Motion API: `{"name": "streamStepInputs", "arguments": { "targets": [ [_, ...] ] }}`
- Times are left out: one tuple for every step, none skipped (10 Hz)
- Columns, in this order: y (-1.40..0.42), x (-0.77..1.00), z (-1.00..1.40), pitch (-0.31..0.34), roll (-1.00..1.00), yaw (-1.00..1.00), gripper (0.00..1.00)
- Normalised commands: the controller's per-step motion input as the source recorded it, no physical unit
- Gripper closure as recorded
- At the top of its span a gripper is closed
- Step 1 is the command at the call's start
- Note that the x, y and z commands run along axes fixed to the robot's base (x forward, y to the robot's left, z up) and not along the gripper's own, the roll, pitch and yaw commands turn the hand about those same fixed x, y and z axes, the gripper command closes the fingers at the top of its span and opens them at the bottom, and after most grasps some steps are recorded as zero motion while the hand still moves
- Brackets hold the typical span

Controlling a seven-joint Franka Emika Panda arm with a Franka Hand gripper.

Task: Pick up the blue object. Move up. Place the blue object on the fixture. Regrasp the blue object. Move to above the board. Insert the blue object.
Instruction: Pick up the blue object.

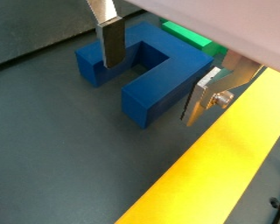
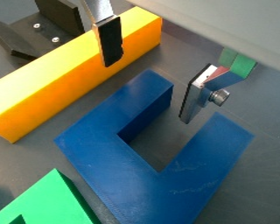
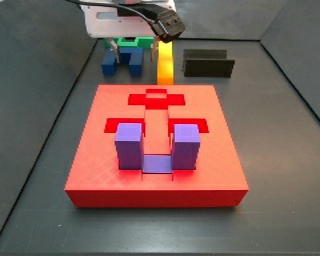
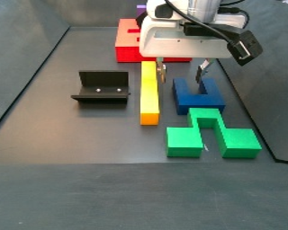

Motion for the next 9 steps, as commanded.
{"name": "streamStepInputs", "arguments": {
  "targets": [
    [0.00, 0.00, -0.19, -0.064, 0.00, 0.00, 0.00],
    [0.00, 0.00, -0.20, -0.061, 0.00, 0.00, 0.00],
    [0.00, 0.00, -0.25, -0.063, 0.00, 0.00, 0.00],
    [0.00, 0.00, -0.26, -0.067, 0.00, 0.00, 0.00],
    [0.00, 0.00, -0.22, -0.067, 0.00, 0.00, 0.00],
    [0.00, 0.00, -0.17, -0.067, 0.00, 0.00, 0.00],
    [0.00, 0.00, -0.09, -0.069, -0.03, 0.00, 0.00],
    [0.00, 0.00, -0.01, -0.061, -0.04, 0.00, 0.00],
    [0.00, -0.01, 0.00, -0.063, -0.05, 0.00, 0.00]
  ]
}}
